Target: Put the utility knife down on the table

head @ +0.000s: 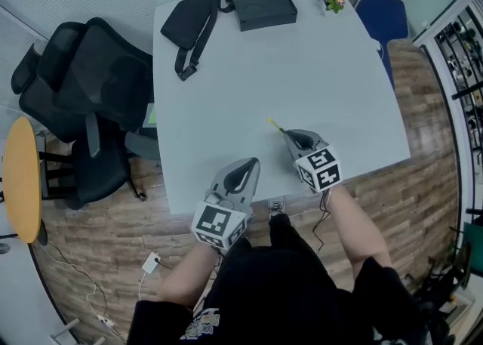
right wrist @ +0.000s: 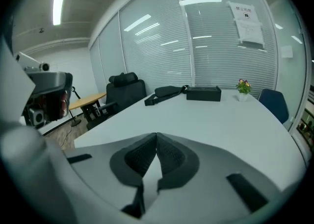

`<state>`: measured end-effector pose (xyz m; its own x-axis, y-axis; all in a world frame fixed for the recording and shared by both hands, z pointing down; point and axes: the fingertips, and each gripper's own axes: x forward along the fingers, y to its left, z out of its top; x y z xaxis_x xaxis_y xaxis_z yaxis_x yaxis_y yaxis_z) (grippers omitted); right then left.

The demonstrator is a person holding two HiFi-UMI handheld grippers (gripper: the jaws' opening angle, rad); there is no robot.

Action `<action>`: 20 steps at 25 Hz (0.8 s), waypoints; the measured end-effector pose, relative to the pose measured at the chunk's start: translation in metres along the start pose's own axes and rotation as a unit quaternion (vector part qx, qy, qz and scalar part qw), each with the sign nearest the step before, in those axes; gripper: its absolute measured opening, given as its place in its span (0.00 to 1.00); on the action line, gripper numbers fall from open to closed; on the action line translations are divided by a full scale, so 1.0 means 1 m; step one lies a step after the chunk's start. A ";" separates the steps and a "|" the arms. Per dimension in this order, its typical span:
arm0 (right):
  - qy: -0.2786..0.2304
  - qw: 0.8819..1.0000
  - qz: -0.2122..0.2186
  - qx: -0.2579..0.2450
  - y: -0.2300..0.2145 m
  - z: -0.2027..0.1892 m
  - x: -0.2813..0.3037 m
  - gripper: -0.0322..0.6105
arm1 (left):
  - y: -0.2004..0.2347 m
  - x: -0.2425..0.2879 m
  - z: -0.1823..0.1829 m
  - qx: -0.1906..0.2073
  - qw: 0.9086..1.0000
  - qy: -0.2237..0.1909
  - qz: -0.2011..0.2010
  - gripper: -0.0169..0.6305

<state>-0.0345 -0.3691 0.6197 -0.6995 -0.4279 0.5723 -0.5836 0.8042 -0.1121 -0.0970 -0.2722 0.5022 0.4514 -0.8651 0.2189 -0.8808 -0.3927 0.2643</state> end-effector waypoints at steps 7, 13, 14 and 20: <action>-0.111 0.994 -0.010 0.000 0.052 0.065 -0.066 0.05 | -0.008 -0.042 0.024 0.026 0.999 -0.029 -0.022 0.03; -0.189 0.982 -0.026 -0.006 0.109 0.104 -0.132 0.05 | -0.019 -0.088 0.038 0.046 0.997 -0.046 -0.043 0.03; -0.200 0.979 -0.031 -0.009 0.119 0.108 -0.142 0.05 | -0.021 -0.096 0.039 0.049 0.997 -0.047 -0.048 0.03; -0.240 0.968 -0.065 -0.021 0.171 0.114 -0.197 0.05 | -0.034 -0.134 0.043 0.069 0.993 -0.055 -0.078 0.03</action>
<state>-0.0440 -0.1943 0.3952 -0.7376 -0.6617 0.1345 -0.6702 0.7417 -0.0260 -0.1333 -0.1565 0.4233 0.5717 -0.8165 0.0803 -0.8165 -0.5565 0.1541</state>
